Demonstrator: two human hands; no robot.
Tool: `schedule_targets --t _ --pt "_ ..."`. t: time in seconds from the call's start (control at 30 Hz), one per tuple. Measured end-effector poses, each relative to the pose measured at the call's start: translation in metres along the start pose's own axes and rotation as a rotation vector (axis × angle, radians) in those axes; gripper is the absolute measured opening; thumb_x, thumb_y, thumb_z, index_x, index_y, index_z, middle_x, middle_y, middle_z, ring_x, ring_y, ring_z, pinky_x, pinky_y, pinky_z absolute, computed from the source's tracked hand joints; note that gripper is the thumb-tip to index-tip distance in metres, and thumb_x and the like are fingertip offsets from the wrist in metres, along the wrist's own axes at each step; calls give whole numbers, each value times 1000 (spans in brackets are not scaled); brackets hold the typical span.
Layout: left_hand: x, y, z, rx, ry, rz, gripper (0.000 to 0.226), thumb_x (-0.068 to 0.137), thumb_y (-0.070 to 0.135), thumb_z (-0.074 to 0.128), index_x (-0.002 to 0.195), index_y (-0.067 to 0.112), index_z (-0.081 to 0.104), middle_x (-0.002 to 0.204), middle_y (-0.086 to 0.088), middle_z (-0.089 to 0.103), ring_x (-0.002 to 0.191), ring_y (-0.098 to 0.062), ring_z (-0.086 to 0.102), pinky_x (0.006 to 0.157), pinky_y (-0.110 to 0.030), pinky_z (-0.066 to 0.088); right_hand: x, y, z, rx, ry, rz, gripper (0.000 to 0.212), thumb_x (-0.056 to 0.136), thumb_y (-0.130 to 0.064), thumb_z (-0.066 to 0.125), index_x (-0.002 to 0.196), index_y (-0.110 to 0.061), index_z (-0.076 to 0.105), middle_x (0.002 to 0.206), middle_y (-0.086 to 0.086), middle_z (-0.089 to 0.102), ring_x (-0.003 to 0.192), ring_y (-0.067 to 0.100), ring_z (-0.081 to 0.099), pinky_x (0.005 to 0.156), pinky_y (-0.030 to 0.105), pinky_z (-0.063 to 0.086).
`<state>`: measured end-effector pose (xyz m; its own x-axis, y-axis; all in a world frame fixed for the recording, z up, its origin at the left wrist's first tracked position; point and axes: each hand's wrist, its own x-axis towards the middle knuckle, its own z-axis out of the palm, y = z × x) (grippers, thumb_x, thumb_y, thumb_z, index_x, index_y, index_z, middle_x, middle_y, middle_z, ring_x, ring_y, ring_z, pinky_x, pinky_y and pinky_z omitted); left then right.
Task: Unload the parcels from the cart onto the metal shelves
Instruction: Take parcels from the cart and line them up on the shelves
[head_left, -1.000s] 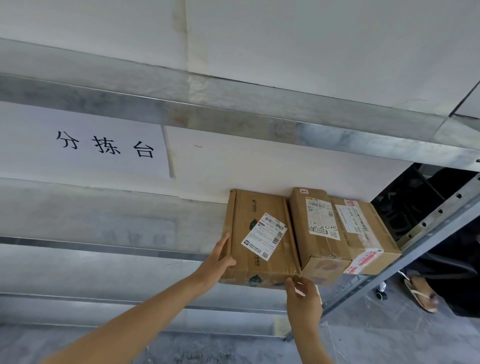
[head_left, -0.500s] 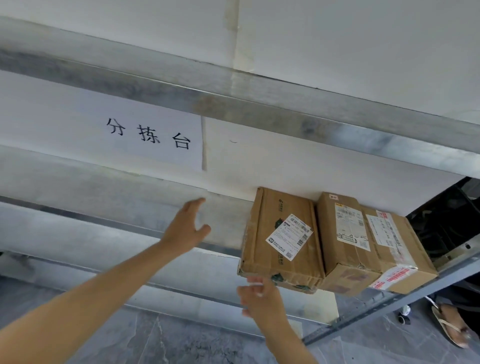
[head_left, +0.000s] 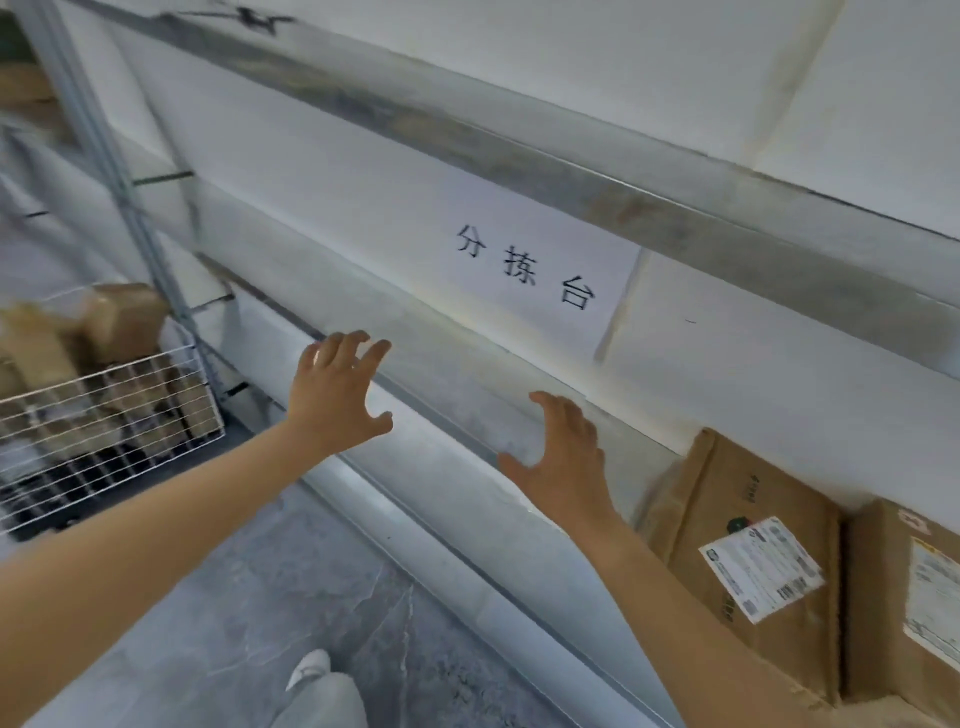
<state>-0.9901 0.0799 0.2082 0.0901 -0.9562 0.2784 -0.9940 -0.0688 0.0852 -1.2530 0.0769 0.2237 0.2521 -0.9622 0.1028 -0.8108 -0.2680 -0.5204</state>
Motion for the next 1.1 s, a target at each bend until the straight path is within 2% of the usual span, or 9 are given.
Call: schedule_targets --t 0.13,0.27,0.57,0.97,1.1 --pt "-19 -49 -11 105 -4 -111 84 70 48 69 142 19 37 142 -10 38 131 -33 34 105 -48 29 32 -37 25 -162 -2 -147 76 78 -46 67 142 -26 31 148 1 30 131 29 32 100 47 36" --pt "-36 -102 -19 176 2 -212 82 65 45 72 137 16 44 135 -14 45 125 -36 41 101 -51 34 59 -79 53 -223 -14 -250 76 77 -49 68 141 -24 34 147 3 31 131 31 33 100 48 36" --pt "-58 -220 -24 233 -46 -421 85 67 50 71 139 19 39 137 -15 41 127 -36 36 102 -50 31 103 -184 125 -235 -126 -387 78 76 -54 67 140 -24 34 145 3 31 128 29 34 99 44 36" --pt "-53 -396 -30 222 -74 -564 85 71 55 63 144 24 31 142 -9 36 131 -31 33 106 -48 30 168 -350 231 -167 -248 -488 75 81 -50 62 143 -24 29 145 5 28 130 27 34 104 43 32" --pt "-63 -443 -39 244 -76 -615 84 69 54 64 142 23 35 139 -9 39 128 -32 36 104 -48 32 178 -399 262 -156 -283 -547 73 82 -52 61 142 -25 29 144 5 29 130 27 35 104 43 34"
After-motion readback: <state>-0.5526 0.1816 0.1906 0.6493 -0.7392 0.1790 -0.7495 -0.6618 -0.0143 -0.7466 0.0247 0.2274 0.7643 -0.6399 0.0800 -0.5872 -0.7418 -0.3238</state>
